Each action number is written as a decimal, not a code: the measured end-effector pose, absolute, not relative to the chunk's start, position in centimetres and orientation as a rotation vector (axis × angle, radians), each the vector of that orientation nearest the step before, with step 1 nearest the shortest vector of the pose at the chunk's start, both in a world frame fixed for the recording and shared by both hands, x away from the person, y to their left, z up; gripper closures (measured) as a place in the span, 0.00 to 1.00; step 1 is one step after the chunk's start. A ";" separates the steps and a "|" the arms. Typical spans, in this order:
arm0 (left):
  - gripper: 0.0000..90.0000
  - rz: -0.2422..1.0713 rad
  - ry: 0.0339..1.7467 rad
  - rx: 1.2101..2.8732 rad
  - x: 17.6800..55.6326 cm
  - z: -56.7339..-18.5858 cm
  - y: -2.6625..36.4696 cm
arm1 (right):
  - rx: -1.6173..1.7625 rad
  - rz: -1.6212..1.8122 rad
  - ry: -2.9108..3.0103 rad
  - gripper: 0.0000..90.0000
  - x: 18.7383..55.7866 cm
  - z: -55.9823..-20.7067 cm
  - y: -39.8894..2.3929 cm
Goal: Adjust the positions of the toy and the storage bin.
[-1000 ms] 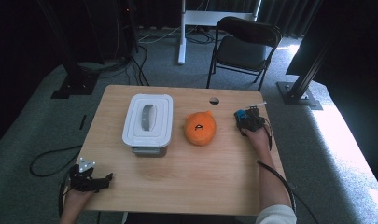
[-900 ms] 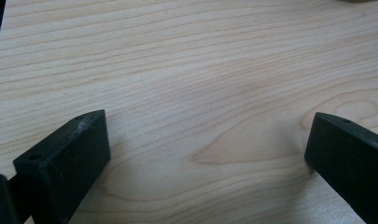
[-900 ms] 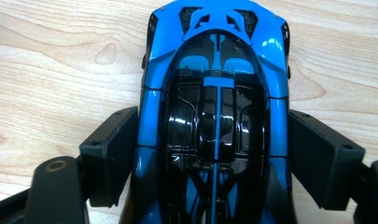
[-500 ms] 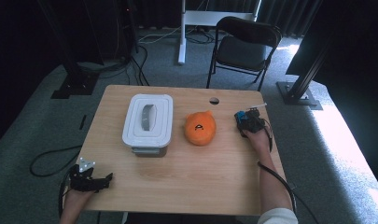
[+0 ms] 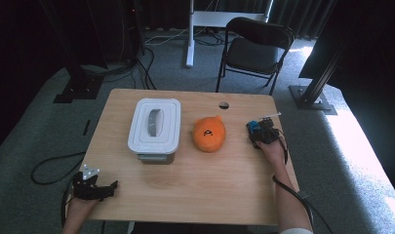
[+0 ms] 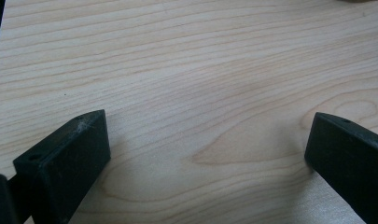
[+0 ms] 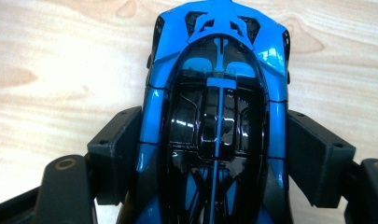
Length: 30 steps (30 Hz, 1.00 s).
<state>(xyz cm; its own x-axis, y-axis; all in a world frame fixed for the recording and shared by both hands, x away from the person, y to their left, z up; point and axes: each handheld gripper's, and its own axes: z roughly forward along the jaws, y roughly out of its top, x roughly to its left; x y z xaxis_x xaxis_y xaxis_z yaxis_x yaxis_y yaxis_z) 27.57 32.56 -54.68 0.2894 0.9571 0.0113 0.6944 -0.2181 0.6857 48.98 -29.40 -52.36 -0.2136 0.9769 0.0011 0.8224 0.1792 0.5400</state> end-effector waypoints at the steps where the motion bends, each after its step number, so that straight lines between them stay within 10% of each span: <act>1: 0.00 0.597 1.471 1.991 27.6 -54.7 32.6 | 1.706 0.618 2.121 0.28 48.7 -52.3 -29.4; 30: 0.01 0.598 1.478 1.987 27.5 -54.7 32.5 | 1.720 0.669 2.081 0.28 34.3 -52.9 -31.2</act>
